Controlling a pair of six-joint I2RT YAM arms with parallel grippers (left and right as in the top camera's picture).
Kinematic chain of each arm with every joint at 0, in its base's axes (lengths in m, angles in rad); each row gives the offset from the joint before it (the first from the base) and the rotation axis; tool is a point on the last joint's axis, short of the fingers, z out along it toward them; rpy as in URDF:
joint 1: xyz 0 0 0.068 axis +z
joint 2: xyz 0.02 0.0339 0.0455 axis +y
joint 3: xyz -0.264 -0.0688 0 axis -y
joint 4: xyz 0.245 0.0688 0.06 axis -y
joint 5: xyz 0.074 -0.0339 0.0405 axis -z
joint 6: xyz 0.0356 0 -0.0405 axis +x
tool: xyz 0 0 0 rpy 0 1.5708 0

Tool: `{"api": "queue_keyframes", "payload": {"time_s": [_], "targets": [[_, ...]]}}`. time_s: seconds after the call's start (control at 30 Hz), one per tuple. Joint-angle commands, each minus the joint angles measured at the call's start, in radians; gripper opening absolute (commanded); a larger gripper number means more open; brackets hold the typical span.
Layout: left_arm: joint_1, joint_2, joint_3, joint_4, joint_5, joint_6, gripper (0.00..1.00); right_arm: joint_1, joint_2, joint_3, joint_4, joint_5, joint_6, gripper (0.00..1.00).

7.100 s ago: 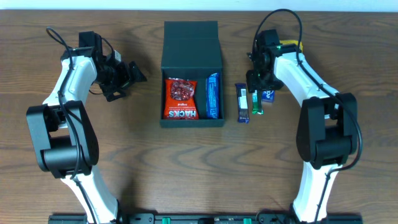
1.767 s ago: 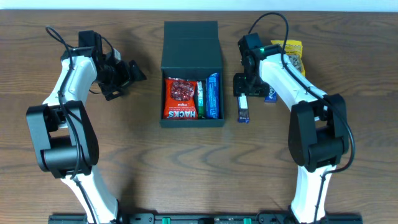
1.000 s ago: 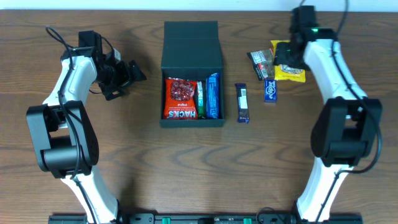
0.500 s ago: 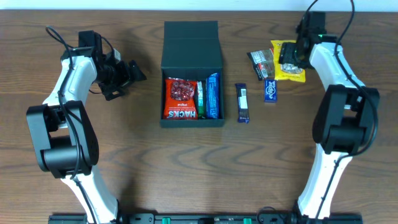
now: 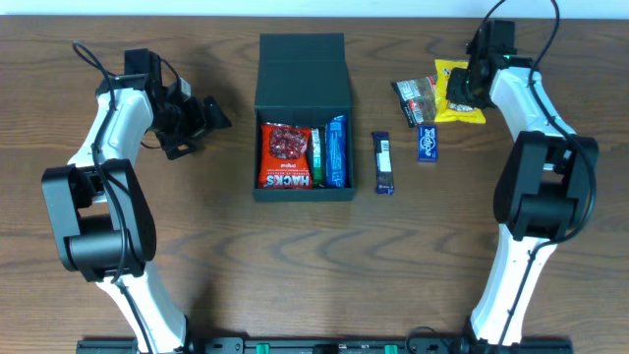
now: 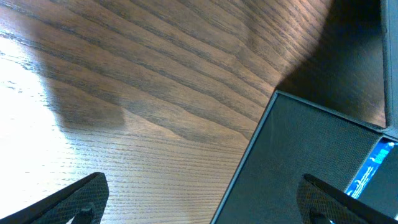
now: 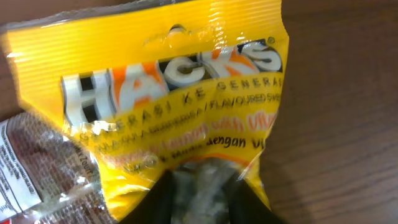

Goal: Pack container
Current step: 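Grasp the yellow HACKS bag with the right gripper and lift, then lower the yellow bag into the box's left side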

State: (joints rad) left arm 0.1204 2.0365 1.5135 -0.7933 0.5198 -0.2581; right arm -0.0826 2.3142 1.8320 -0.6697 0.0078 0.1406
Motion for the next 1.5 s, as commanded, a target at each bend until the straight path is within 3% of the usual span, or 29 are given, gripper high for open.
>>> {"api": "queue_keyframes", "payload": {"time_s": [0.0, 0.17, 0.43, 0.57, 0.73, 0.83, 0.97, 1.3, 1.47], "targets": [[-0.003, -0.01, 0.021, -0.007, -0.006, 0.007, 0.98, -0.003, 0.044, 0.004, -0.033, -0.01, 0.009, 0.11], [-0.003, -0.01, 0.021, -0.007, -0.006, 0.007, 0.98, -0.002, 0.04, 0.111, -0.122, -0.009, 0.008, 0.01], [-0.003, -0.01, 0.021, -0.006, -0.006, 0.008, 0.98, 0.058, -0.01, 0.465, -0.377, -0.009, 0.009, 0.01], [-0.003, -0.01, 0.021, -0.002, -0.006, 0.011, 0.98, 0.137, -0.059, 0.554, -0.481, -0.01, 0.051, 0.01], [-0.003, -0.01, 0.027, 0.005, -0.006, 0.019, 0.98, 0.27, -0.095, 0.558, -0.6, -0.013, 0.128, 0.01], [-0.003, -0.01, 0.047, 0.003, -0.006, 0.04, 0.98, 0.383, -0.095, 0.547, -0.65, -0.017, 0.248, 0.01], [-0.003, -0.01, 0.084, -0.01, -0.006, 0.071, 0.98, 0.498, -0.095, 0.521, -0.654, -0.084, 0.265, 0.02], [-0.002, -0.01, 0.106, -0.022, -0.006, 0.094, 0.97, 0.669, -0.095, 0.276, -0.488, -0.146, 0.504, 0.01], [0.019, -0.01, 0.108, -0.021, 0.005, 0.086, 0.97, 0.733, -0.095, 0.232, -0.425, -0.039, 0.613, 0.02]]}}
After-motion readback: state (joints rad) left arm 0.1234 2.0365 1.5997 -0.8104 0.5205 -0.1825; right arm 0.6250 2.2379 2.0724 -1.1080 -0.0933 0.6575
